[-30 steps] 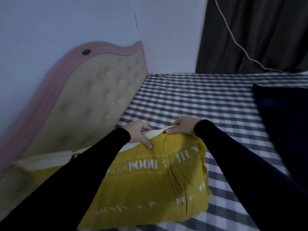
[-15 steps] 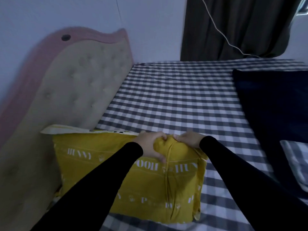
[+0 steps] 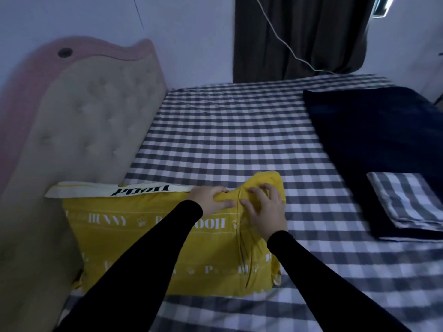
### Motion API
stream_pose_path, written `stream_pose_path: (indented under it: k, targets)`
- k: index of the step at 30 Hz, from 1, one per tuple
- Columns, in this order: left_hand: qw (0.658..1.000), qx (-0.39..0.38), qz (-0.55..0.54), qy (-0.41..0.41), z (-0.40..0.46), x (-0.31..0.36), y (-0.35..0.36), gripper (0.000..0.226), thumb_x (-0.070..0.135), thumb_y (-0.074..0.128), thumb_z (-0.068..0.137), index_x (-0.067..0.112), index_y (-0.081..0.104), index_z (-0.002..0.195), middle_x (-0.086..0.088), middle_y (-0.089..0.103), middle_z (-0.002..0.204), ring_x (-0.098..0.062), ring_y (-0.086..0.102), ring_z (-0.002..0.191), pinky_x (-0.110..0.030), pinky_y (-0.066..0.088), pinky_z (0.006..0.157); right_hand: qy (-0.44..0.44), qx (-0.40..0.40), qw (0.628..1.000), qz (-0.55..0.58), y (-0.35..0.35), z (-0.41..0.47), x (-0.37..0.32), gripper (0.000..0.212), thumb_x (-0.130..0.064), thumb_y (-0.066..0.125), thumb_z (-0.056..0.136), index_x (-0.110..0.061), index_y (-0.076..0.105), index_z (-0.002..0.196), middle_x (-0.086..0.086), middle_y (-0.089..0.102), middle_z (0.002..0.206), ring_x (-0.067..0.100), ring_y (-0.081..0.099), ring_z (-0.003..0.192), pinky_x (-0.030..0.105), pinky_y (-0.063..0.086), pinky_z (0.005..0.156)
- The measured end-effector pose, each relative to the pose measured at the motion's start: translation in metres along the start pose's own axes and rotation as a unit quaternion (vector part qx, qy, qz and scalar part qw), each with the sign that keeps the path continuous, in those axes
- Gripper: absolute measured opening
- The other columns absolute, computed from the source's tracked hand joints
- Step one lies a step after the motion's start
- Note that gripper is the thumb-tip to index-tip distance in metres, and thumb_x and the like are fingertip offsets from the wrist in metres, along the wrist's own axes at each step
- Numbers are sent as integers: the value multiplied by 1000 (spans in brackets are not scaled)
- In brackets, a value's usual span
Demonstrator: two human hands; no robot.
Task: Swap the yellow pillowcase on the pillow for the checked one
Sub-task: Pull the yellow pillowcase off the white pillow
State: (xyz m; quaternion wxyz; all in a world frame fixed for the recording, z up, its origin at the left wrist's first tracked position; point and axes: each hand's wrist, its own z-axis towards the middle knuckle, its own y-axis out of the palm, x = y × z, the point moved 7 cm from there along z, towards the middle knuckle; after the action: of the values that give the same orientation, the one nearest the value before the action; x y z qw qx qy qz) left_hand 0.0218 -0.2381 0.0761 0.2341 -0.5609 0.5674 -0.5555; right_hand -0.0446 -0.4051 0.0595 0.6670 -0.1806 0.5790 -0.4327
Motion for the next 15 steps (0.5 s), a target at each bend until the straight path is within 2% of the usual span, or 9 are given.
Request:
stream_pose_path:
  k: [3,6,8,10,12,15]
  targets:
    - [1000,12,17,4,-5,-4,7,69,76,42,81,29,55,130,4,63,125,-16,57,114,-29,45,92,84,-60,987,123,7,0,6,33,-43,66,84,-22,67,110,-4,45,134,14,48,117,28,42,93]
    - [999,32,37,8,-13,-4,12,68,76,35,82,25,59,120,1,70,102,-17,62,93,-30,47,79,123,-76,976,165,1,1,5,16,-27,72,83,-12,73,88,-4,61,112,11,56,100,12,34,80]
    - [998,64,17,22,-19,-2,12,67,77,33,80,23,62,107,-1,69,85,-16,62,79,-31,47,70,135,-83,971,180,-6,-1,3,9,-23,69,85,-15,72,87,-8,64,90,11,58,86,14,38,73]
    - [996,86,-12,31,-23,-2,8,58,73,36,83,24,62,99,0,67,78,-15,61,73,-29,45,66,135,-78,969,190,-13,-5,2,8,-21,66,88,-21,70,81,-15,62,75,7,57,73,15,41,64]
    - [994,94,-46,42,-24,-2,3,46,65,41,89,25,62,98,2,67,82,-13,61,76,-28,46,68,122,-55,972,195,-22,-6,3,15,-18,63,89,-19,68,75,-16,60,66,3,55,63,11,39,55]
    - [989,95,-95,61,-26,0,-5,32,54,46,93,28,63,96,8,68,88,-10,62,82,-33,51,75,115,-21,969,216,-36,-7,9,21,-15,62,90,-21,63,69,-12,56,59,2,50,51,11,39,49]
